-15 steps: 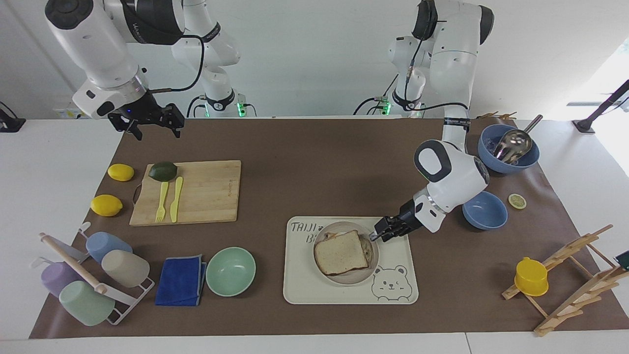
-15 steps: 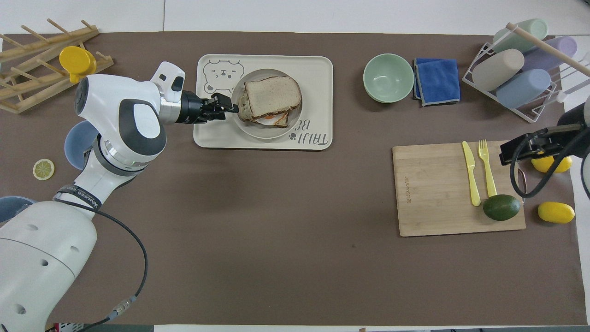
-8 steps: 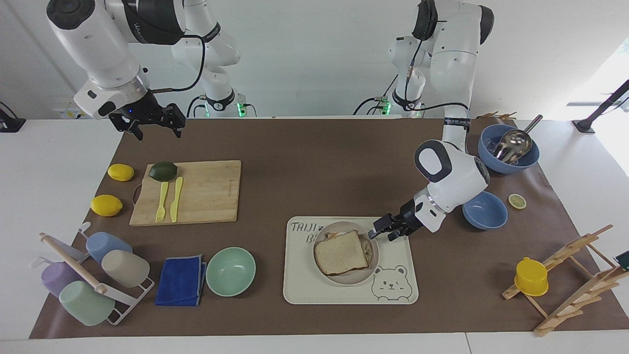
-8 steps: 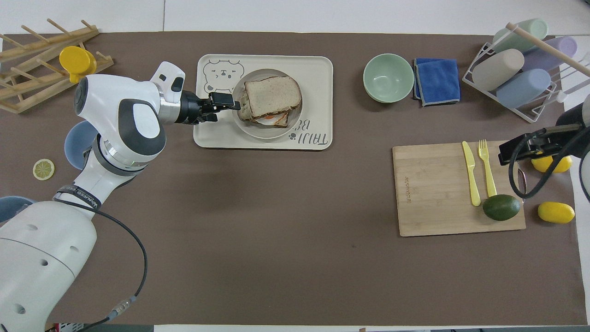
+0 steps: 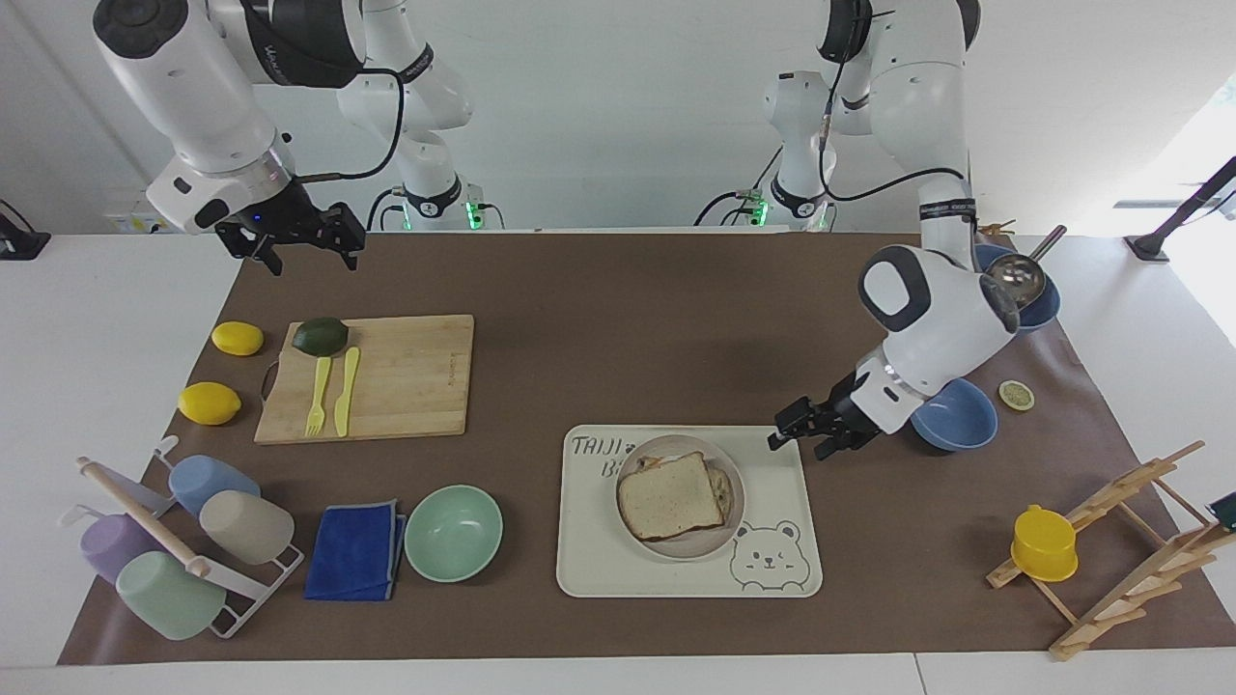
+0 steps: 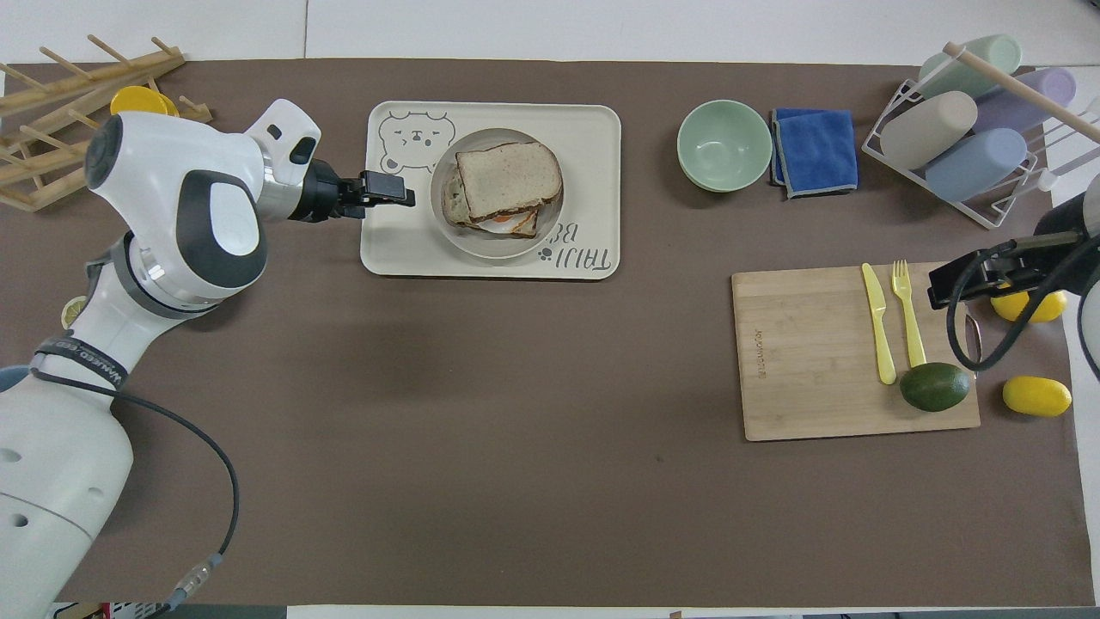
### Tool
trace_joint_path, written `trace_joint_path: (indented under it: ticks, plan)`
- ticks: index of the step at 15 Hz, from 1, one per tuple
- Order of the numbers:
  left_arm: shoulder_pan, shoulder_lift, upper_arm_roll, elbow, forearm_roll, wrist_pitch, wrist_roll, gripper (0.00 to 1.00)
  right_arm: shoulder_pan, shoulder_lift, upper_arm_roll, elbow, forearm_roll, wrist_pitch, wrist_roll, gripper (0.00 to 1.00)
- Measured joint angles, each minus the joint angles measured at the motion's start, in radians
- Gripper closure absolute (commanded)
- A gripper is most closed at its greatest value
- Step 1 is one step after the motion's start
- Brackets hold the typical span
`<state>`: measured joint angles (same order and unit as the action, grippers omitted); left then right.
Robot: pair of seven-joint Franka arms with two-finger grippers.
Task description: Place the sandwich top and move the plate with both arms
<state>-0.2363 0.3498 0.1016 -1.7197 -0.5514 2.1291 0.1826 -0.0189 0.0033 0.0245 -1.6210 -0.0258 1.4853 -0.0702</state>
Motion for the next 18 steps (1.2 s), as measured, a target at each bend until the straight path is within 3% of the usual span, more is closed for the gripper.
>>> trace_joint_path:
  ticks: [4, 7, 13, 15, 18]
  plan:
    - [0.015, -0.169, 0.040, 0.002, 0.309, -0.152, -0.128, 0.00, 0.000, -0.001, 0.000, 0.000, 0.000, -0.002, 0.000, 0.00]
    - [0.008, -0.278, 0.037, 0.002, 0.444, -0.260, -0.186, 0.00, 0.000, -0.004, 0.006, 0.000, 0.000, -0.002, 0.000, 0.00]
    - [0.007, -0.419, 0.034, -0.019, 0.523, -0.495, -0.245, 0.00, 0.000, -0.006, 0.011, 0.000, 0.000, -0.003, 0.000, 0.00]
    - [0.020, -0.447, 0.009, -0.066, 0.527, -0.508, -0.262, 0.00, 0.000, -0.006, 0.011, 0.000, 0.000, -0.004, 0.000, 0.00]
    - [0.124, -0.459, -0.115, -0.120, 0.528, -0.459, -0.274, 0.00, 0.000, -0.006, 0.012, 0.000, 0.000, -0.005, 0.000, 0.00]
